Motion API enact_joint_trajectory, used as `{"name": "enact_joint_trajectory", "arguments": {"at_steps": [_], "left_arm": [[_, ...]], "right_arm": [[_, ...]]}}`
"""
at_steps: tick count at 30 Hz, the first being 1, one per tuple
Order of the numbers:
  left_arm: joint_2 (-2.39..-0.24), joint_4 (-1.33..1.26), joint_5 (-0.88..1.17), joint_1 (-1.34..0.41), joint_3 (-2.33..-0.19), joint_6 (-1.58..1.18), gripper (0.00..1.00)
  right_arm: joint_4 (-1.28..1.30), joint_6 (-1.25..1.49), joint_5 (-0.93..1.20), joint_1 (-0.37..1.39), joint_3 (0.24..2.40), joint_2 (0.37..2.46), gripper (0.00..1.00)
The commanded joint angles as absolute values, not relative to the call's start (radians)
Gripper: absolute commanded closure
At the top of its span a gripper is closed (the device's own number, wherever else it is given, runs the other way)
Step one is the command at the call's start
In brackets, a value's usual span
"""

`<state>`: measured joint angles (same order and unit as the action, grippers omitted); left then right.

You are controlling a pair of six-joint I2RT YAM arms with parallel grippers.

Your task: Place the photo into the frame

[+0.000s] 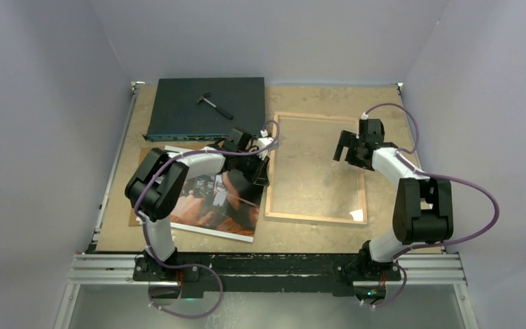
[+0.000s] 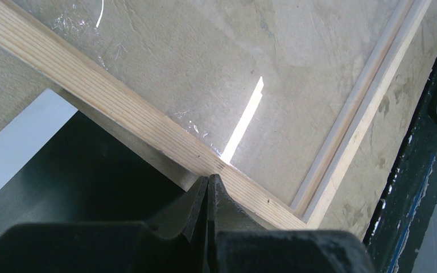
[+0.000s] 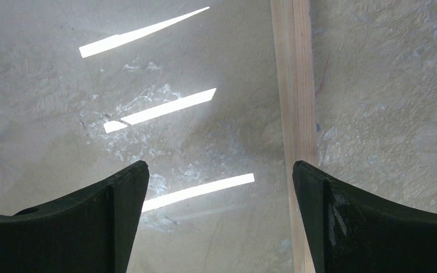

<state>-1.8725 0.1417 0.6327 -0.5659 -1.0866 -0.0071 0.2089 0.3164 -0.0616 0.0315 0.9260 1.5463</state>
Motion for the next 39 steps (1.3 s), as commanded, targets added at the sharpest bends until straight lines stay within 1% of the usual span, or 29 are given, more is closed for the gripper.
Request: {"name": "enact_joint_trajectory", "arguments": {"at_steps": [1, 7, 8, 13, 20, 30, 39], "left_arm": [[-1.888, 0.108, 0.602, -0.558, -1.075, 0.007, 1.00], [-1.887, 0.106, 0.602, -0.555, -1.071, 0.008, 1.00], [-1.888, 0.105, 0.602, -0.555, -1.071, 0.006, 1.00], [-1.890, 0.105, 0.603, -0.556, -1.075, 0.007, 1.00], [-1.890, 0.110, 0.601, -0.554, -1.082, 0.006, 1.00], [-1.894, 0.107, 0.603, -0.554, -1.083, 0.007, 1.00], [-1.904, 0.100, 0.604, -0.553, -1.081, 0.007, 1.00]], "right_arm": [[0.210, 0.338, -0.069, 0.013, 0.972, 1.549, 0.01], [0.182, 0.345, -0.052, 0.002, 0.953, 1.567, 0.01], [0.179, 0.343, -0.053, -0.027, 0.949, 1.565, 0.01], [0.159, 0.344, -0.006, -0.058, 0.924, 1.564, 0.02], [0.127, 0.341, 0.057, -0.058, 0.891, 1.589, 0.03], [0.099, 0.342, 0.066, -0.057, 0.863, 1.598, 0.04], [0.089, 0.363, 0.110, -0.044, 0.816, 1.528, 0.08]]}}
